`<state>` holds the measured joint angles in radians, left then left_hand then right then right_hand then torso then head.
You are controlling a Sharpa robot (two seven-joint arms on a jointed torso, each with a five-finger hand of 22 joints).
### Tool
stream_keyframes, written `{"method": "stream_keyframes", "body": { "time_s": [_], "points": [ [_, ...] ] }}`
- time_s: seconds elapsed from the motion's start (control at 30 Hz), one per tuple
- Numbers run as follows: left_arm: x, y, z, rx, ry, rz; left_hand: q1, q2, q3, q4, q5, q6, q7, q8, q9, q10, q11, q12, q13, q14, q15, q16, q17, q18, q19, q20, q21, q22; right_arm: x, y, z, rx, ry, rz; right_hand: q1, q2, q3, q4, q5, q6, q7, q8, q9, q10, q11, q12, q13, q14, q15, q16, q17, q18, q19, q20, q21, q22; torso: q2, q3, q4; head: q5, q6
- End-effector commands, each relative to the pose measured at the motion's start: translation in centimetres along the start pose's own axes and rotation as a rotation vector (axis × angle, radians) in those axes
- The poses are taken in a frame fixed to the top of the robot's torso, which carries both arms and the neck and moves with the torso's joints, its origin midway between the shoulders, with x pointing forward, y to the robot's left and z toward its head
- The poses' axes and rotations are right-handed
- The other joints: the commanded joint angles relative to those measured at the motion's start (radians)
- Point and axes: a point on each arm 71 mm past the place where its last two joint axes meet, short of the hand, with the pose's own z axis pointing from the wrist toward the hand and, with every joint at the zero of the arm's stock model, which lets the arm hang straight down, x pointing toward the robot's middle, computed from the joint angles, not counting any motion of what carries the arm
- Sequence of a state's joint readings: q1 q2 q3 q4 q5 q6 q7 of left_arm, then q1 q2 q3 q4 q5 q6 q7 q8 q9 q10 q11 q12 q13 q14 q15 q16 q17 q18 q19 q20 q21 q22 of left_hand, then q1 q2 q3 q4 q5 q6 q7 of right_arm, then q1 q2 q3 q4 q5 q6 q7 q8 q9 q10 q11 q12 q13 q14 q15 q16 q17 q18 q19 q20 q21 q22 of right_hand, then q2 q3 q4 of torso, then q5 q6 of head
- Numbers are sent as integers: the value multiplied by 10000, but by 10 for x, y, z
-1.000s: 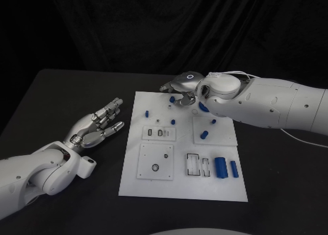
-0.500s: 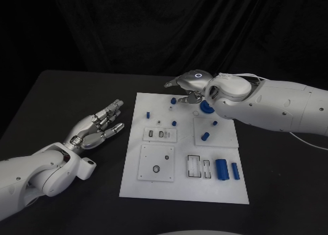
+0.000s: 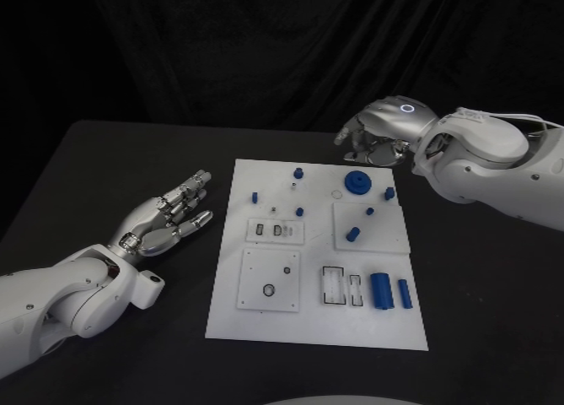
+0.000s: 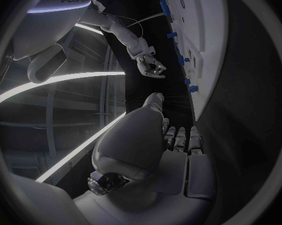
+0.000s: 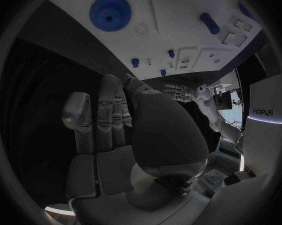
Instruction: Assemble the parts on the task board
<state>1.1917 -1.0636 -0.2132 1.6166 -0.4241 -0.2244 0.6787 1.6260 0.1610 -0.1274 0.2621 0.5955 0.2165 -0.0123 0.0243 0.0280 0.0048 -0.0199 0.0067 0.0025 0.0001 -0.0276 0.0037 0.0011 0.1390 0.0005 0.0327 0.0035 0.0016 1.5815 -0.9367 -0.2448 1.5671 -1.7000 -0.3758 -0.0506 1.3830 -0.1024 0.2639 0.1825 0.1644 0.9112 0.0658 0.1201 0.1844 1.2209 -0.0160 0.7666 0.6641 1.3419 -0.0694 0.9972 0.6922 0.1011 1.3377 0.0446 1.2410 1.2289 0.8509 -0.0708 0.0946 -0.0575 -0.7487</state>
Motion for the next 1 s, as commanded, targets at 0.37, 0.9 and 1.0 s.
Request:
{"method": "stream_keyframes", "body": {
  "time_s": [0.37, 0.9, 1.0],
  "points": [
    [3, -13, 2, 1707, 211, -146, -5, 9, 79, 49, 32, -17, 76, 35, 2, 3, 161, -51, -8, -1, 148, -37, -11, -108, -5, 118, -35, -16, 33, -35, -33, 1908, 2138, 40, -1939, 241, -849, 1019, -114, -719, -50, -565, 43, 2910, -179, 7111, 7772, 1728, -224, 3957, 5933, -700, 1662, -238, 2349, 2465, 31, -13, -37, -31, -4],
    [4, -13, 2, 1688, 259, -191, -12, -41, 79, 64, 50, -25, 77, 34, 2, 6, 243, -51, -8, -1, 259, -37, -11, -168, -5, 167, -35, -16, 46, -33, -36, 2004, 2363, 151, -1386, 295, -703, 672, 108, -967, 20, -501, 44, 2965, -123, 7315, 8047, 1740, -186, 4024, 6145, -694, 1647, -199, 2344, 2509, 15, -11, 14, -194, 64],
    [3, -13, 2, 1685, 257, -191, -12, -41, 79, 64, 50, -25, 77, 34, 2, 6, 243, -51, -8, -1, 259, -37, -11, -168, -5, 167, -35, -16, 49, -32, -35, 1983, 2353, 171, -1289, 313, -673, 606, 119, -932, 31, -493, 54, 3008, -116, 7376, 8132, 1763, -181, 4077, 6234, -704, 1669, -194, 2374, 2543, 13, -25, -6, -161, 63]
  ]
}}
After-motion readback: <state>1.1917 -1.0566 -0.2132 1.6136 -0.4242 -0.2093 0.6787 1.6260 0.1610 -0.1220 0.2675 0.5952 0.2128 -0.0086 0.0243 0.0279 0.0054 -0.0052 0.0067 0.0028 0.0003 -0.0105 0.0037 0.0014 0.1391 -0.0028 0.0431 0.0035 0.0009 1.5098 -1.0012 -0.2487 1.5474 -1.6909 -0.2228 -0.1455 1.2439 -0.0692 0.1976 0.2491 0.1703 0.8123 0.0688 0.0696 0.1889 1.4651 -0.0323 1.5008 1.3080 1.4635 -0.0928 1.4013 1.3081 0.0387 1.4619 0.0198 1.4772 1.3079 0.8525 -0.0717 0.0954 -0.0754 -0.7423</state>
